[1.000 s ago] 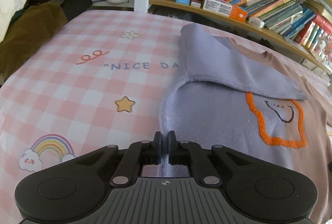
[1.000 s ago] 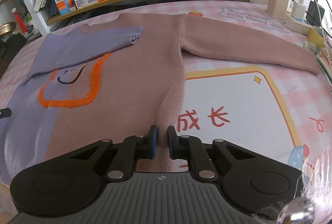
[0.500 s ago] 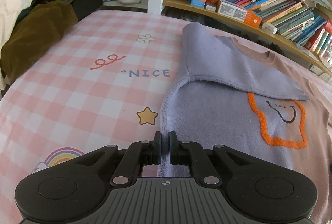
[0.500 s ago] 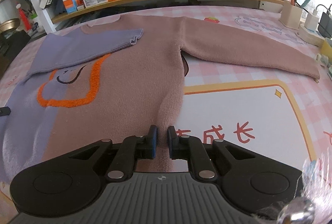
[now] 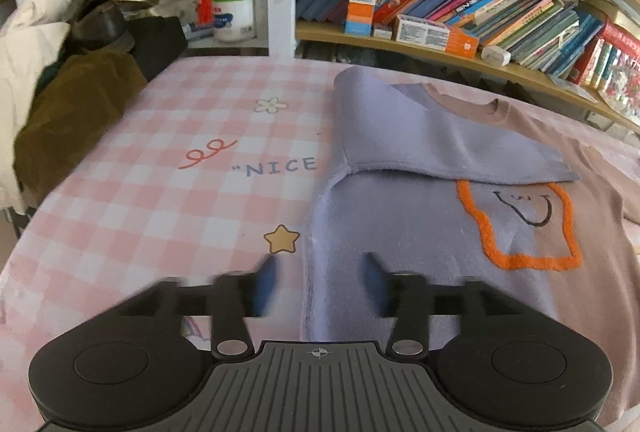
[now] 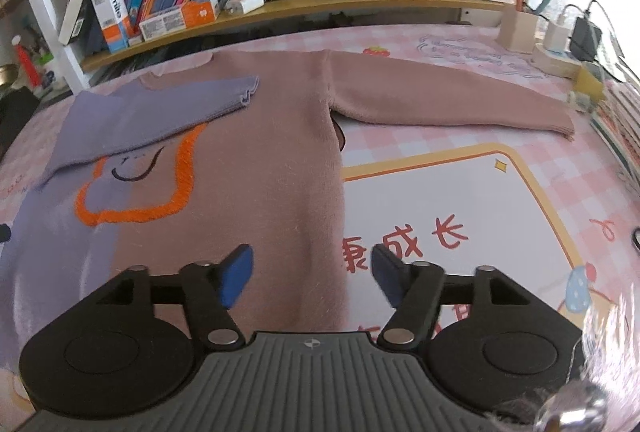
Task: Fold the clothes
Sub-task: 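Open both grippers and lift them off the sweater, then move the right gripper to the pink sleeve cuff and close on it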
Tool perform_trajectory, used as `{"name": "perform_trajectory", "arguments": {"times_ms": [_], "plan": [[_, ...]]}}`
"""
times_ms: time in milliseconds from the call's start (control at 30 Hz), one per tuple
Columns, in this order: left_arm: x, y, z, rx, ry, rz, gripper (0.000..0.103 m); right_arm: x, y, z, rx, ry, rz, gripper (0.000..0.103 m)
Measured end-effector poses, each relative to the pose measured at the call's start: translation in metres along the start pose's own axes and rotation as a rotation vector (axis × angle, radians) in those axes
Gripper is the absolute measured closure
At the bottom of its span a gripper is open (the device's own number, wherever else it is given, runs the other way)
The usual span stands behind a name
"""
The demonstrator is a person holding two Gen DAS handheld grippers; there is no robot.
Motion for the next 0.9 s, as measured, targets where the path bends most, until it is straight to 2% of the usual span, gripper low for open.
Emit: {"name": "perform_trajectory", "arguments": {"times_ms": [167,233,333,467,700,900], "plan": [[0.007,-0.005,-0.014,-0.057,-0.039,-0.02,0.028,0.014,-0.009,0.003,-0.04,-0.041,-0.029,0.021],[0.009,-0.006,-0.02,-0.092,-0.062,-0.038,0.022,0.021,-0.014,0.004,-0.052,-0.065,-0.037,0.018],[0.012,-0.006,-0.023,-0.113,-0.088,-0.06,0.017,0.027,-0.018,-0.003,-0.076,-0.09,-0.045,0.017],[0.008,-0.008,-0.024,-0.104,-0.109,-0.06,0.016,0.034,-0.022,-0.012,-0.109,-0.124,-0.056,0.016],[0.01,-0.006,-0.023,-0.088,-0.095,-0.066,0.016,0.048,-0.03,-0.027,-0.166,-0.184,-0.076,0.016],[0.014,-0.003,-0.033,-0.057,-0.054,-0.067,0.016,0.031,0.001,-0.057,-0.15,-0.132,-0.074,0.016]]}}
Point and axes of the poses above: each gripper's, at about its wrist camera, not at the fingertips, and x roughly against the way its jaws point, z to its left, y to its top, the point moved 5 cm from there along -x, roughly the way its jaws point, and after that the axes turned 11 degrees about -x, right-handed, at the moved point
